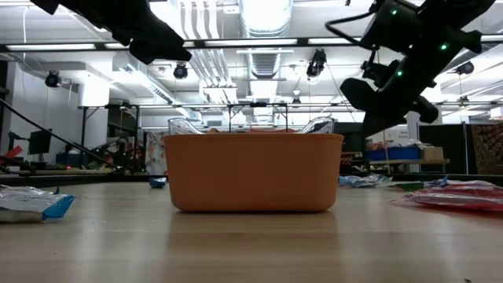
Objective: Sort candy
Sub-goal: Put the blue candy into the clear transparent bin
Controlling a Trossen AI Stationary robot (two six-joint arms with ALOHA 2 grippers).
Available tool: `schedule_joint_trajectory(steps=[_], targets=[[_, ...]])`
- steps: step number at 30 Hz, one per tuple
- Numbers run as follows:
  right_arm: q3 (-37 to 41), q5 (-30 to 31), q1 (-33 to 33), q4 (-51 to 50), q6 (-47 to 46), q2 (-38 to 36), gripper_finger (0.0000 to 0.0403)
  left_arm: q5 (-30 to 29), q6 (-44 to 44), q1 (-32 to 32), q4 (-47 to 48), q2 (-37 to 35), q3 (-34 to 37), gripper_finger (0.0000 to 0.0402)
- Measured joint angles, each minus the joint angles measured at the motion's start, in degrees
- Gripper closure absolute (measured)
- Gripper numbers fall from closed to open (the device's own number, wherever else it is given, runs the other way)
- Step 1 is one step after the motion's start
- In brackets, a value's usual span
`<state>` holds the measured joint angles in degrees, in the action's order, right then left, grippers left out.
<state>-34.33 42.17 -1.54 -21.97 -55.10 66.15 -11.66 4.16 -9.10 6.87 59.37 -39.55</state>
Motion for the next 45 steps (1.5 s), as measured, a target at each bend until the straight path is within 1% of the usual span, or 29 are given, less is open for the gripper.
schedule_joint_trajectory(steps=[3, 6, 9, 12, 16, 18, 21, 24, 29, 33, 37, 45], targets=[[0.0, -0.48, 1.74, -0.01, -0.45, 0.0, 0.0394, 0.02, 1.55, 0.0, 0.23, 0.0, 0.0, 0.021], [0.0, -0.55, 2.04, -0.01, -0.25, 0.02, 0.0394, 0.02, 1.93, 0.0, 1.08, 0.0, 0.0, 0.021], [0.0, -0.09, 2.03, -0.05, 2.33, 0.43, 0.0393, 0.02, 1.93, 0.0, 1.42, -0.01, 0.0, 0.021], [0.0, 0.75, 1.96, -0.02, 5.33, 1.22, 0.038, 0.02, 1.52, 0.0, 1.88, -0.02, 0.0, 0.021], [0.0, 1.73, 0.47, -0.07, 7.24, 2.69, 0.0334, 0.02, 0.88, 0.0, 2.21, 0.0, 0.0, 0.021], [0.0, 1.25, -1.4, -0.07, 5.57, 3.33, 0.0303, 0.02, 0.8, 0.0, 2.32, 0.0, 0.0, 0.021], [0.0, -1.65, -4.61, -0.04, 2.83, 4.15, 0.0254, 0.02, 0.4, 0.0, 2.67, 0.0, 0.0, 0.021], [0.0, -4.1, -6.99, -0.4, 1.81, 4.7, 0.0211, 0.02, 0.56, 0.0, 5.22, -0.26, 0.0, 0.021], [0.02, -7.53, -8.76, -0.51, -0.5, 4.92, 0.0163, 0.04, 3.36, 0.0, 10.38, -0.16, 0.0, 0.021], [0.02, -7.82, -8.89, -0.36, -1.97, 5.17, 0.0147, 0.02, 3.43, 0.0, 10.64, 0.76, 0.0, 0.021], [0.02, -7.71, -8.89, -0.04, -4.56, 7.14, 0.0143, 0.02, 2.48, 0.0, 10.07, 1.89, 0.0, 0.021], [0.09, -7.8, -8.87, 1.36, -8.51, 15.49, 0.0142, 0.02, 1.71, 0.0, 9.33, 6.17, 0.0, 0.021]])
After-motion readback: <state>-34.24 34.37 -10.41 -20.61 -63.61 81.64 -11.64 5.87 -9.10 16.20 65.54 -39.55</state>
